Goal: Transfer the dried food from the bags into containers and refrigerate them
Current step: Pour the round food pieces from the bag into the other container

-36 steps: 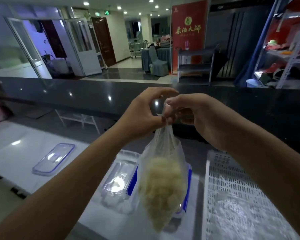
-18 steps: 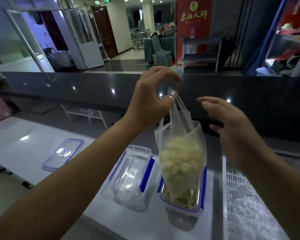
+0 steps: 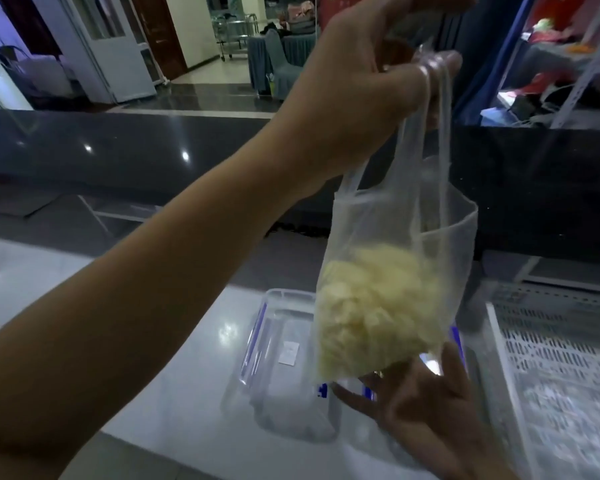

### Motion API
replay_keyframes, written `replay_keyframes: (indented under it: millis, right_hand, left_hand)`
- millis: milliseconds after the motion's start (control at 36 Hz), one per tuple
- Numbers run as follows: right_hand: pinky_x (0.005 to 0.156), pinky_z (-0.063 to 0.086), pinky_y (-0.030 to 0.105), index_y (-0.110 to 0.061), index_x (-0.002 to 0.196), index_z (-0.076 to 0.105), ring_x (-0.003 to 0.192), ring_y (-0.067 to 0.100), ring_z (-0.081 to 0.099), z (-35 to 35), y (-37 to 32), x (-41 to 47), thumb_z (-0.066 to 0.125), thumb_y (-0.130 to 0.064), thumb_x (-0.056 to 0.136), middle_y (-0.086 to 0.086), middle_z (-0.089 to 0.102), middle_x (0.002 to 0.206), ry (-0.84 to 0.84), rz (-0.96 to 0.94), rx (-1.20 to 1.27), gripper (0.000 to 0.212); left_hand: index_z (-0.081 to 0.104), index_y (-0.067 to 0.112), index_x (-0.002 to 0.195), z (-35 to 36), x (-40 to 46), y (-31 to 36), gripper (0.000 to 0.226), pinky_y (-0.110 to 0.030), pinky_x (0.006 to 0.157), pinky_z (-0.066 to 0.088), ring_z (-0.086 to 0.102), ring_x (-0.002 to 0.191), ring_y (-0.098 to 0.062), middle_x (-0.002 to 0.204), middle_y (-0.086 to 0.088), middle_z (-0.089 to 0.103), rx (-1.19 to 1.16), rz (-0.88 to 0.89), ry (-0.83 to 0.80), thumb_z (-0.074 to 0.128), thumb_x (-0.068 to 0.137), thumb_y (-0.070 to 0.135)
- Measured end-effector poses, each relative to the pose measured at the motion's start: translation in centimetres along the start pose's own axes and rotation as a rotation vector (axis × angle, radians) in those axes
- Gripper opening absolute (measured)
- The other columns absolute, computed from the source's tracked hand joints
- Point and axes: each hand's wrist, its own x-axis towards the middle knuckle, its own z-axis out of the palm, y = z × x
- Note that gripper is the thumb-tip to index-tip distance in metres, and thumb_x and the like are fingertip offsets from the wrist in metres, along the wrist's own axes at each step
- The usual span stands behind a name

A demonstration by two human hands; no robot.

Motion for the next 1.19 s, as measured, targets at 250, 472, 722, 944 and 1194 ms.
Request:
replay_keyframes:
  millis: [250,472,722,944,1194]
  right_hand:
    - [0.091,0.051,0.063,-0.011,0.115,0.076,0.112,0.039,0.067,0.8,2.2,3.4,0.102,-0.026,0.039,0.018,0.067,0.128,0.247,-0.144,-0.071,0.082]
    - [0.084,0.056,0.052,-0.012,0.112,0.076,0.102,0.03,0.072,0.2,1.2,1.6,0.07,-0.025,0.071,0.016,0.071,0.122,0.606,-0.299,-0.386,0.043]
    - [0.08,0.059,0.047,-0.019,0.121,0.071,0.113,0.032,0.068,-1.4,-0.2,-0.8,0.093,-0.035,0.056,0.013,0.069,0.126,0.776,-0.197,-0.748,0.071]
    - [0.086,0.058,0.054,-0.023,0.112,0.072,0.1,0.033,0.073,-1.4,0.0,1.8,0.086,-0.018,0.062,0.012,0.075,0.111,0.958,-0.208,-0.935,0.052]
    - [0.058,0.058,0.033,-0.02,0.116,0.07,0.09,0.03,0.076,-1.2,1.2,3.5,0.084,-0.015,0.068,0.011,0.077,0.104,1.058,-0.141,-0.942,0.05]
  left_hand:
    - [0.056,0.01,0.126,-6.5,-4.1,-6.4,0.031,-0.024,0.075,0.057,0.066,0.076,-0.003,0.1,0.005,0.062,-0.303,-0.182,-0.186,0.058,0.096,0.001]
    - [0.056,0.027,0.136,-11.7,-8.1,-14.3,0.051,-0.033,0.082,0.061,0.074,0.089,-0.021,0.101,0.0,0.074,-0.238,-0.198,-0.671,0.069,0.087,0.028]
    - [0.07,0.033,0.117,-10.1,-13.9,-21.9,0.029,-0.026,0.086,0.058,0.072,0.097,-0.017,0.101,0.004,0.075,-0.314,-0.355,-0.875,0.069,0.091,0.021]
    - [0.071,0.042,0.094,-5.8,-19.7,-26.8,0.025,-0.032,0.087,0.057,0.071,0.086,-0.005,0.083,0.013,0.076,-0.125,-0.507,-0.695,0.074,0.089,0.017]
    - [0.073,0.041,0.089,-5.1,-22.0,-28.3,0.024,-0.008,0.074,0.049,0.07,0.088,0.0,0.089,0.023,0.074,-0.202,-0.559,-0.515,0.071,0.092,0.018]
